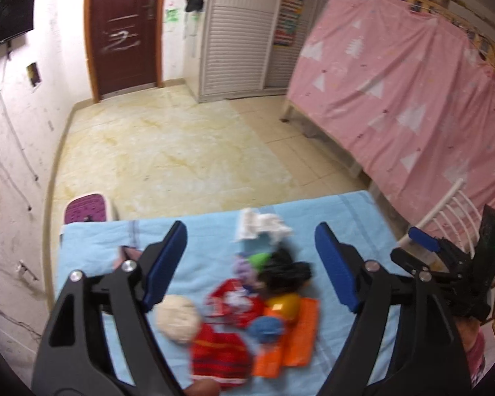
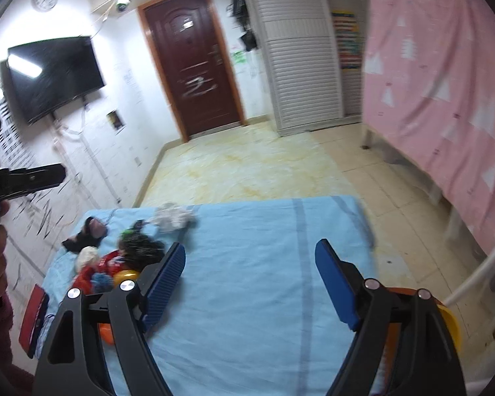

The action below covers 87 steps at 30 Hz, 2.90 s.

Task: Collect trash
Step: 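Move both open tools back over the items on the blue sheet, then grasp the pink-and-black sock roll with the left tool while the right tool grasps the black plastic bag, then carry both items to the yellow bin and open the left tool over it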

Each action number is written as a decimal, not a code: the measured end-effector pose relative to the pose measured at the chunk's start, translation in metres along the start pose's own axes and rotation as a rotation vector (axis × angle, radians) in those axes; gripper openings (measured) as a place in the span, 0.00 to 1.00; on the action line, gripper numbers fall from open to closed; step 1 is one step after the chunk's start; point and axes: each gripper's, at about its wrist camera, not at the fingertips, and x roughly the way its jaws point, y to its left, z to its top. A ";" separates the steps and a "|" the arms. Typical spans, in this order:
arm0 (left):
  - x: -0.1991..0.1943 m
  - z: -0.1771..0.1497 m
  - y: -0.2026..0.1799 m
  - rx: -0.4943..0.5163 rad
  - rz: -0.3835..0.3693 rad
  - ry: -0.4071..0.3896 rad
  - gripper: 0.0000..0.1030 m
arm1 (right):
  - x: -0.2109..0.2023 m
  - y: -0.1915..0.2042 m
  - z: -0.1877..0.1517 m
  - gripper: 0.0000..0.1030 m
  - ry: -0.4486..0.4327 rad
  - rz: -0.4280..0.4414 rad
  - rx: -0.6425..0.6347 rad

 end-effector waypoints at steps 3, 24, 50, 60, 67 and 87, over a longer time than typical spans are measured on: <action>0.005 -0.001 0.026 -0.013 0.033 0.022 0.74 | 0.018 0.020 0.005 0.73 0.040 0.063 -0.020; 0.096 -0.041 0.130 -0.067 0.100 0.295 0.79 | 0.103 0.080 0.005 0.73 0.219 0.136 -0.129; 0.055 -0.049 0.104 -0.003 0.185 0.224 0.35 | 0.071 0.083 0.003 0.29 0.129 0.217 -0.145; 0.022 -0.031 0.045 0.057 0.109 0.152 0.35 | 0.029 0.055 0.007 0.29 0.041 0.217 -0.095; 0.027 -0.028 -0.002 0.108 0.058 0.156 0.35 | 0.003 0.021 0.000 0.29 -0.005 0.190 -0.042; 0.049 -0.031 -0.162 0.297 -0.128 0.165 0.35 | -0.078 -0.101 -0.048 0.29 -0.121 0.051 0.145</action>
